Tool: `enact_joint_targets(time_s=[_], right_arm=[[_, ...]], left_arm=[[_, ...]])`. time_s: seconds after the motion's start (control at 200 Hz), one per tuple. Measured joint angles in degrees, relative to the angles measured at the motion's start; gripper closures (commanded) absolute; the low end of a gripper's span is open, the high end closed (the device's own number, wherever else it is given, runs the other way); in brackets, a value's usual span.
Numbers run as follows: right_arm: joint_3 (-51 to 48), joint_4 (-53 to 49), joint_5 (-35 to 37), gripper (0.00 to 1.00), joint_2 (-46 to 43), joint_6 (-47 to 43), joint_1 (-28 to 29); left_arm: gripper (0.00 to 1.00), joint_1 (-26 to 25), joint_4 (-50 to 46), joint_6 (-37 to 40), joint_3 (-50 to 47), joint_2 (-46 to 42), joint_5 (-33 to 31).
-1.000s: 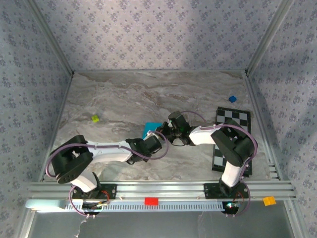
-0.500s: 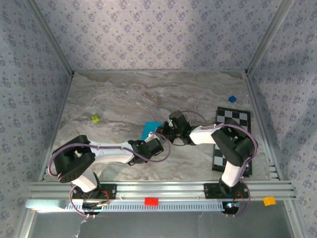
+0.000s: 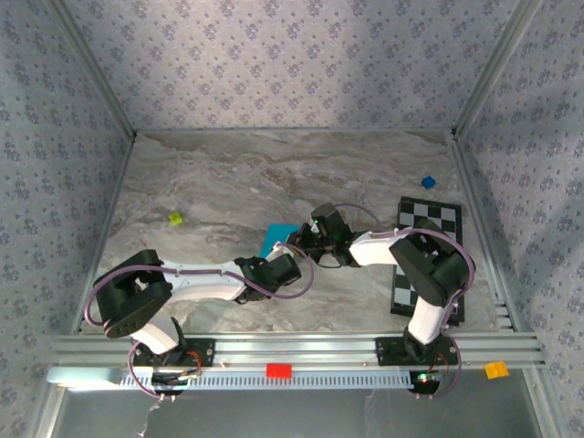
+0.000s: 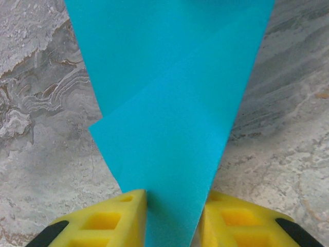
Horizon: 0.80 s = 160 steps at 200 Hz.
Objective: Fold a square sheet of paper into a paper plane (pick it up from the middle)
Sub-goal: Fold the wing for the fifth time at the center of the table.
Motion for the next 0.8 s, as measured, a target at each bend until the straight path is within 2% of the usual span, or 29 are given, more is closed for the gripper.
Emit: enact_joint_targets(time_s=[0.44,0.8], right_arm=[[0.00,0.00,-0.17,1.00,0.00,0.00,0.00],[0.02,-0.02,-0.15,1.00,0.00,0.00,-0.02]], left_arm=[[0.64,0.00,0.17,0.13,0.00,0.76,0.00],[0.79,-0.02,0.24,0.57,0.00,0.98,0.02]])
